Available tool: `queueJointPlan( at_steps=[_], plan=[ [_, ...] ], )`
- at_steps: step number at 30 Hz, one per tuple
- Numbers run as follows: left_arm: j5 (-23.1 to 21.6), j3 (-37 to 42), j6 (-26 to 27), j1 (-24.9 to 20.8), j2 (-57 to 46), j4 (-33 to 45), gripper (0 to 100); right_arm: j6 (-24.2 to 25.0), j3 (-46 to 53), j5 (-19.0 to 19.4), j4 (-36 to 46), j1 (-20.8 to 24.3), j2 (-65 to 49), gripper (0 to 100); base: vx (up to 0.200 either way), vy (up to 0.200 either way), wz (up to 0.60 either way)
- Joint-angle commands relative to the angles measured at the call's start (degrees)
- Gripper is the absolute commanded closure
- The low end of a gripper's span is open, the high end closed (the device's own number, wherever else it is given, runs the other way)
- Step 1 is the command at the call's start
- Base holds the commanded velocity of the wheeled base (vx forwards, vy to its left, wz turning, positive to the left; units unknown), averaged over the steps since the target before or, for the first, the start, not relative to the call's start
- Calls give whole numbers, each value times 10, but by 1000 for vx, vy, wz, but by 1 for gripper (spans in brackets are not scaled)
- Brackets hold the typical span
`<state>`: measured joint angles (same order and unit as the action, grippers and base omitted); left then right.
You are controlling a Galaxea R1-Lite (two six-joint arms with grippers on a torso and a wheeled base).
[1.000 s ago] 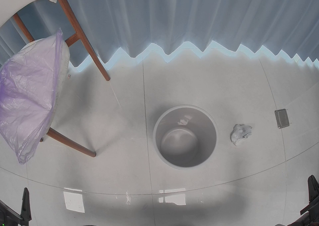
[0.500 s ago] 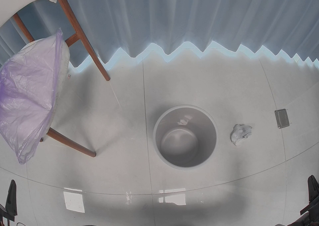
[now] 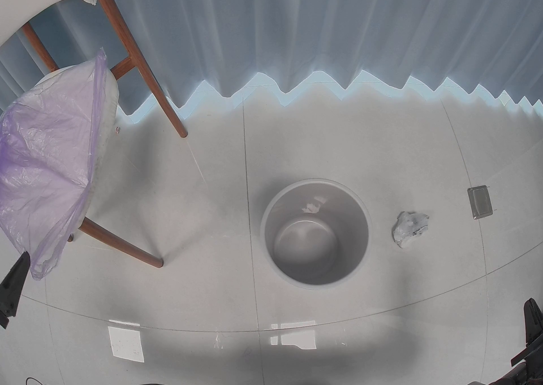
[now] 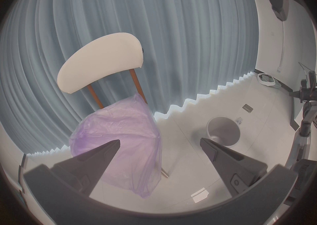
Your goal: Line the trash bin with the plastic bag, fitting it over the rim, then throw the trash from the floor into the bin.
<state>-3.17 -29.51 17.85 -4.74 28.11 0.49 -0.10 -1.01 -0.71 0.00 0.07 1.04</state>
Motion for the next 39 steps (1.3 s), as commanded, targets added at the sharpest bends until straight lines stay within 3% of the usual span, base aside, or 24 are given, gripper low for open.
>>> queueJointPlan(
  at_steps=[1, 24, 30, 34, 39],
  plan=[
    [0, -12, -4, -9, 50, -8, 0, 0, 10, 0, 0, 0, -10, 100, 0, 0, 0],
    [-3, -86, -3, -23, 235, -124, 0, -1, 10, 0, 0, 0, -10, 100, 0, 0, 0],
    [3, -52, 1, -60, 195, -128, 0, -1, 10, 0, 0, 1, -10, 100, 0, 0, 0],
    [1, -4, 4, -60, 137, -131, 0, -1, 10, 0, 0, 1, -10, 100, 0, 0, 0],
    [1, -16, 11, -60, 87, -130, 0, -1, 10, 0, 0, 1, -10, 100, 0, 0, 0]
  ],
)
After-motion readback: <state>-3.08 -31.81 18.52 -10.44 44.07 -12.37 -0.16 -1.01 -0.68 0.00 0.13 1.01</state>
